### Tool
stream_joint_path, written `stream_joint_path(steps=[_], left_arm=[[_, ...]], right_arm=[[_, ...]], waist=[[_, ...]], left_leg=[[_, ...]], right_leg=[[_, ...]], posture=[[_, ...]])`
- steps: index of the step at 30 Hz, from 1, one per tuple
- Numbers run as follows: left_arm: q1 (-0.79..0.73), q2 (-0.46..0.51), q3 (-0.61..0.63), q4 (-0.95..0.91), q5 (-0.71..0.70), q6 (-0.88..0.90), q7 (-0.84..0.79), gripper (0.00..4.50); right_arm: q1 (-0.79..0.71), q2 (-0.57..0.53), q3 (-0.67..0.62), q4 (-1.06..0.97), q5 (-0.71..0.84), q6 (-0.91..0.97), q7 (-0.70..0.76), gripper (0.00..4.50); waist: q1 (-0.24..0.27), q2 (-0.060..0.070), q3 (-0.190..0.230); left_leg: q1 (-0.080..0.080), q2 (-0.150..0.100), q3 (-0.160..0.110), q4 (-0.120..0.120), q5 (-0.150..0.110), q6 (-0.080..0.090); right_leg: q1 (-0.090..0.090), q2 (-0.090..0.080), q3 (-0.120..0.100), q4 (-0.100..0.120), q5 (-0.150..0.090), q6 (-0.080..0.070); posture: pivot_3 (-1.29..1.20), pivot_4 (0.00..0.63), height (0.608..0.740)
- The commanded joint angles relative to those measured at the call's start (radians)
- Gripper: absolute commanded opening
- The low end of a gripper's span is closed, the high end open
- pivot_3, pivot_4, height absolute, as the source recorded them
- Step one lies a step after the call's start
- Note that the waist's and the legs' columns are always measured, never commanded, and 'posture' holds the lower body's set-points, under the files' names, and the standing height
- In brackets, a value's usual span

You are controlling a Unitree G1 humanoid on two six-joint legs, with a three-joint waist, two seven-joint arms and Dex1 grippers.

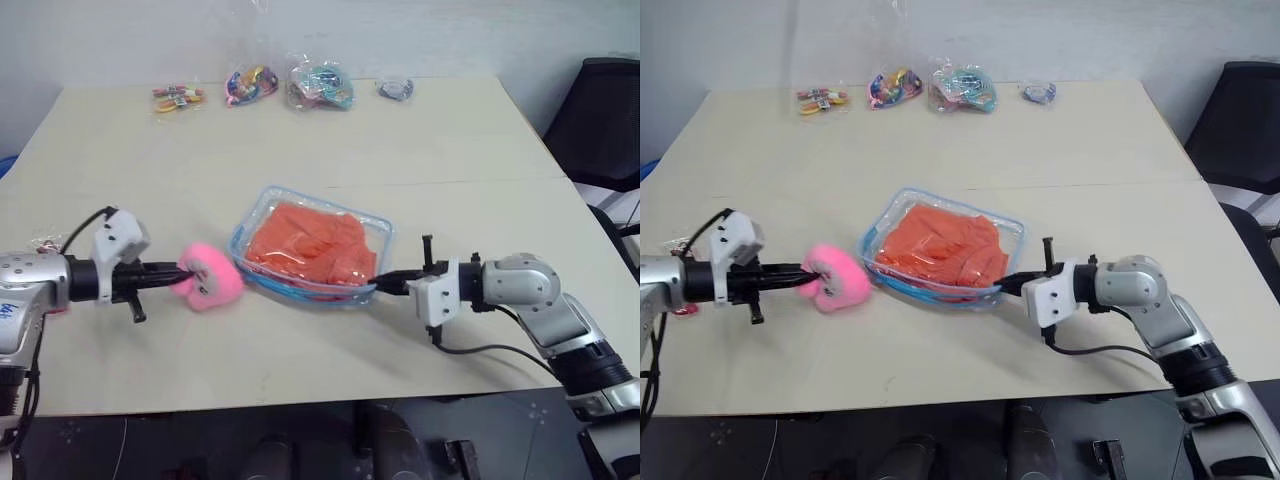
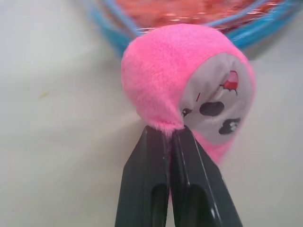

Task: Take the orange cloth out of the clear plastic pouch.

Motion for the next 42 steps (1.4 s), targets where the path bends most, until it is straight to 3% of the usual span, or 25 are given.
stream_joint_path(steps=[1,6,15,16,18,23,29,31,37,40,42], left_arm=[[-0.077,0.032,0.04,0.096,0.033,-0.05,0.002,0.0],[-0.138,0.022,0.027,0.143,0.044,-0.064,0.0,0.0],[-0.112,0.002,0.014,0.113,0.036,-0.045,-0.024,0.0],[-0.097,-0.009,0.012,0.088,0.026,-0.024,-0.019,0.0],[-0.061,-0.033,0.011,0.031,0.006,0.014,-0.01,0.54],[0.036,-0.077,-0.018,-0.084,0.006,0.035,-0.007,2.08],[0.002,-0.043,-0.008,0.01,0.101,-0.109,0.008,4.03],[-0.036,-0.019,0.006,0.057,0.117,-0.157,-0.002,4.48],[-0.211,-0.012,-0.014,-0.077,0.038,-0.109,-0.08,4.48],[-0.274,-0.077,-0.089,-0.246,0.013,-0.066,-0.071,4.48],[-0.27,-0.107,-0.169,-0.309,0.086,-0.134,-0.067,4.48]], right_arm=[[0.016,-0.044,-0.06,-0.014,0.04,-0.032,0.011,0.02],[0.023,-0.053,-0.074,-0.002,0.045,-0.033,0.006,0.02],[0.04,-0.041,-0.069,-0.045,0.063,0.027,-0.001,0.02],[0.044,-0.034,-0.068,-0.059,0.068,0.049,-0.007,0.23],[0.056,-0.026,-0.07,-0.096,0.092,0.106,-0.01,0.73],[0.098,-0.025,-0.085,-0.212,0.153,0.256,-0.015,2.48],[0.168,-0.054,-0.185,-0.429,0.319,0.551,-0.053,4.5],[0.205,-0.069,-0.23,-0.514,0.414,0.674,-0.059,4.5],[0.263,-0.062,-0.352,-0.701,0.636,0.936,-0.165,4.5],[0.275,-0.056,-0.358,-0.738,0.643,0.978,-0.198,4.5],[0.283,-0.056,-0.355,-0.752,0.632,0.99,-0.211,4.5]], waist=[[0.0,0.0,0.0],[-0.002,0.0,0.0],[0.0,0.0,0.0],[0.0,0.0,0.0],[-0.001,0.0,0.0],[0.001,0.0,0.0],[0.017,0.0,0.0],[0.024,0.0,0.0],[0.044,-0.001,0.0],[0.051,-0.001,0.0],[0.049,-0.001,0.0]], left_leg=[[0.0,0.0,0.0,0.0,0.0,0.0],[0.0,0.0,0.001,0.0,0.0,0.0],[0.0,0.001,0.001,0.0,0.0,0.0],[0.0,0.001,0.001,0.0,0.0,0.0],[0.0,0.001,0.001,0.0,0.0,0.0],[0.0,0.001,0.001,0.001,0.0,0.0],[0.0,0.001,0.0,0.001,0.0,0.0],[0.0,0.001,0.0,0.001,0.0,0.0],[-0.001,0.0,0.0,0.001,0.0,0.001],[0.0,-0.001,0.0,0.001,0.0,0.001],[0.0,-0.001,0.001,0.001,0.0,0.001]], right_leg=[[0.0,0.0,0.0,0.0,0.0,0.0],[0.0,0.0,0.0,0.0,0.0,0.0],[0.0,0.0,0.0,0.0,0.0,0.0],[0.0,0.0,0.0,0.0,0.0,0.0],[0.0,0.0,0.0,0.0,0.0,0.0],[0.0,0.0,0.0,0.0,0.0,0.0],[0.0,0.0,0.0,0.0,0.0,0.0],[0.0,0.0,0.0,0.0,0.0,0.0],[0.0,-0.001,-0.001,0.0,0.0,0.0],[0.001,-0.001,0.0,0.0,0.0,0.001],[0.001,-0.001,0.001,0.0,0.0,0.001]], posture=[[0.0,0.15,0.74],[0.0,0.15,0.74],[0.0,0.15,0.74],[0.0,0.15,0.74],[0.0,0.15,0.74],[0.0,0.15,0.74],[0.0,0.15,0.74],[0.0,0.15,0.74],[0.0,0.15,0.74],[0.0,0.15,0.74],[0.0,0.15,0.74]])
